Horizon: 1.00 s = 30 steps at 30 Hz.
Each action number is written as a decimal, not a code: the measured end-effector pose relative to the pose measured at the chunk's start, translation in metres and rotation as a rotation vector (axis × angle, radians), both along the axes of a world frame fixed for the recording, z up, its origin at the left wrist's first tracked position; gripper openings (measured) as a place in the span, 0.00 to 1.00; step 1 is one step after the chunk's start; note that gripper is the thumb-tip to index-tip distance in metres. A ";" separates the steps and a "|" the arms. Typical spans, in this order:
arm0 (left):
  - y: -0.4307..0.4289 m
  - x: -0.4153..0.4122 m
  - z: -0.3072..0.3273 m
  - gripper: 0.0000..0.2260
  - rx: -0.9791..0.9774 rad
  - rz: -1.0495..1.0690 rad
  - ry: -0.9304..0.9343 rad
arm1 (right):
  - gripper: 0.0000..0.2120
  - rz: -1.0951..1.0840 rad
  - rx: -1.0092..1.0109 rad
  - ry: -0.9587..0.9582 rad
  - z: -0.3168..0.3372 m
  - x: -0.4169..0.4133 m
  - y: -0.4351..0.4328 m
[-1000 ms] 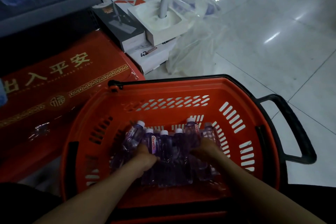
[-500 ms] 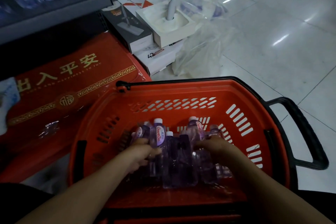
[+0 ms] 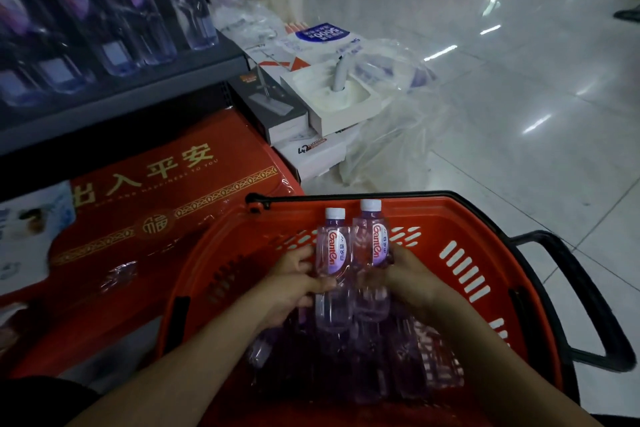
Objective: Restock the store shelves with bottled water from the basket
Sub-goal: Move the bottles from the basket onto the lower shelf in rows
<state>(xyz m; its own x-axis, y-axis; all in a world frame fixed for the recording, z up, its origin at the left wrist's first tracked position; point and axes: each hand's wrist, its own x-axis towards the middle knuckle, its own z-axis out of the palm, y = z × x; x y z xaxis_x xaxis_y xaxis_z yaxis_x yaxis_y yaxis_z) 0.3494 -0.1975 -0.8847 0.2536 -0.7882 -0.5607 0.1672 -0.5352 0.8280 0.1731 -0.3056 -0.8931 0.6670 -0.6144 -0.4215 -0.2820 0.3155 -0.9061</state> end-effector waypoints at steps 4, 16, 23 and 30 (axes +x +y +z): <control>-0.006 0.038 0.051 0.23 -0.116 -0.042 -0.084 | 0.21 -0.045 -0.047 -0.080 0.030 0.024 -0.003; 0.023 0.150 0.205 0.26 -0.557 0.021 -0.482 | 0.19 -0.165 -0.355 -0.346 0.151 0.164 0.024; 0.079 0.218 0.229 0.26 -0.675 0.304 -0.550 | 0.23 -0.036 -0.487 -0.365 0.192 0.263 0.060; 0.133 0.293 0.224 0.25 -0.690 0.602 -0.660 | 0.20 0.073 -0.493 -0.411 0.210 0.373 0.116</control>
